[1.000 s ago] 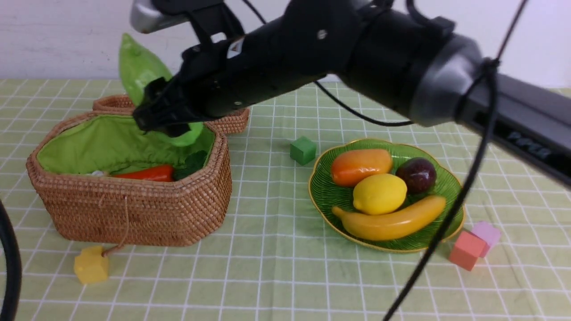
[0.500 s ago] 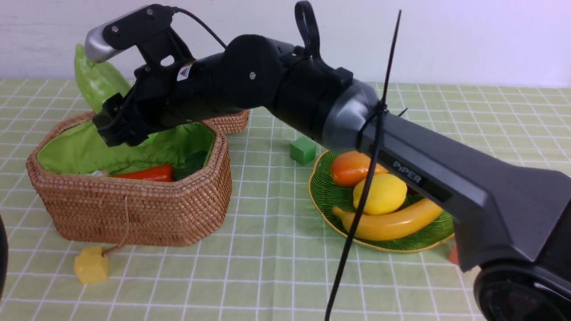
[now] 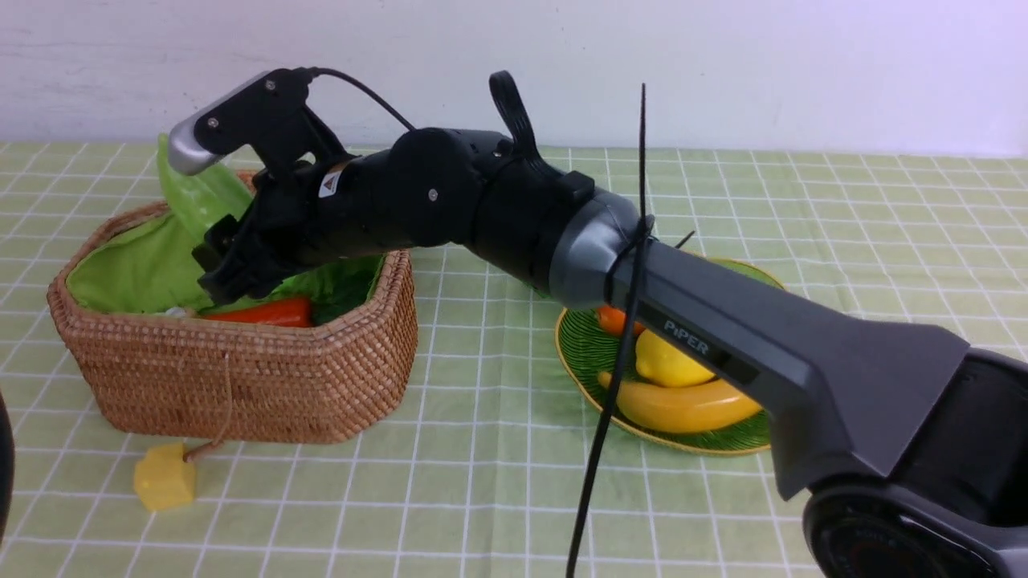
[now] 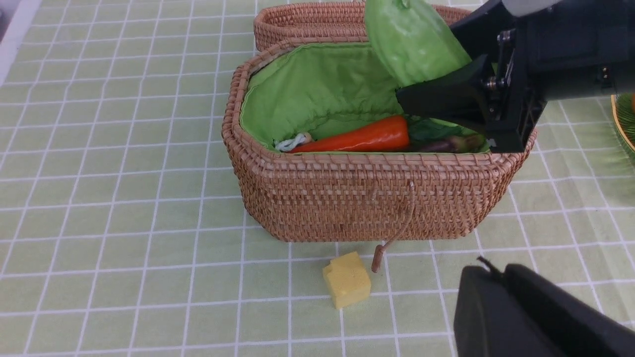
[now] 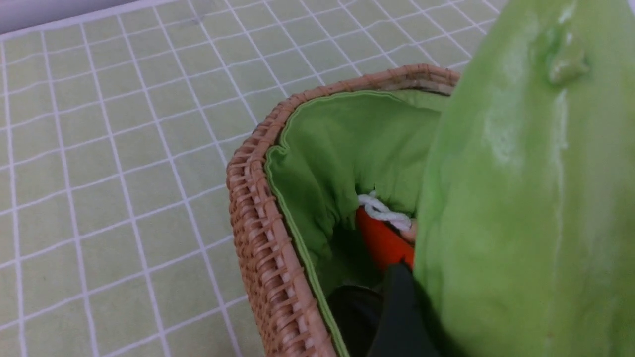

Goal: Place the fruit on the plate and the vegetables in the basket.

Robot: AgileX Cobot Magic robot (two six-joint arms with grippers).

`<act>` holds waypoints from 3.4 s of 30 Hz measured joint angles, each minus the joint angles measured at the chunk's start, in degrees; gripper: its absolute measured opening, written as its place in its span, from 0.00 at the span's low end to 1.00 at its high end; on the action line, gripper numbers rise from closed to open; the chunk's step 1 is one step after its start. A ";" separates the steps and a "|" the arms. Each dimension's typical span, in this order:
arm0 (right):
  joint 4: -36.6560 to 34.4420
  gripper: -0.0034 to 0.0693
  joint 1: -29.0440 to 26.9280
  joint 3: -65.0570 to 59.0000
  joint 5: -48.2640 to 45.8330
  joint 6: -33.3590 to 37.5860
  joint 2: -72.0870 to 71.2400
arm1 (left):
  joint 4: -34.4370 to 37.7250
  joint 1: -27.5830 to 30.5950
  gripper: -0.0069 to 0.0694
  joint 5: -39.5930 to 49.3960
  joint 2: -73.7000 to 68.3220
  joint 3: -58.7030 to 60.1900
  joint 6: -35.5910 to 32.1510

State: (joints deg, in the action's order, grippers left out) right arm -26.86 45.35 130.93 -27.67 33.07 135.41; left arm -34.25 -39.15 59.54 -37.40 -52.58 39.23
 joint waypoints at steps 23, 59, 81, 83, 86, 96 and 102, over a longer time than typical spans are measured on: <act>2.80 0.80 0.00 0.00 0.18 -0.63 0.06 | 0.17 0.00 0.13 -0.43 0.00 0.00 -0.18; 26.86 0.03 0.00 -16.52 -44.16 -32.42 -38.47 | 11.17 0.00 0.14 -27.80 16.76 13.27 -6.65; 27.34 0.05 0.00 -79.96 -33.06 -55.32 -82.78 | 17.84 0.00 0.07 -48.29 32.61 37.83 -6.90; 27.44 0.05 0.00 -79.96 -33.10 -55.36 -83.44 | 17.84 0.00 0.07 -48.24 32.61 37.83 -6.90; 27.44 0.06 0.00 -79.96 -33.10 -55.36 -83.70 | 17.84 0.00 0.07 -48.24 32.61 37.83 -6.90; 32.40 0.06 -0.72 -80.16 -32.84 -55.54 -83.84 | 17.85 0.00 0.07 -48.19 32.61 37.83 -6.90; 32.05 0.02 -18.20 -93.84 -13.41 -52.34 -93.85 | 17.85 0.00 0.07 -48.14 32.61 37.83 -6.90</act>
State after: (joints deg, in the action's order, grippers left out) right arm 5.19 27.15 37.08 -41.09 -19.28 41.56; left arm -16.40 -39.15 11.40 -4.78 -14.75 32.34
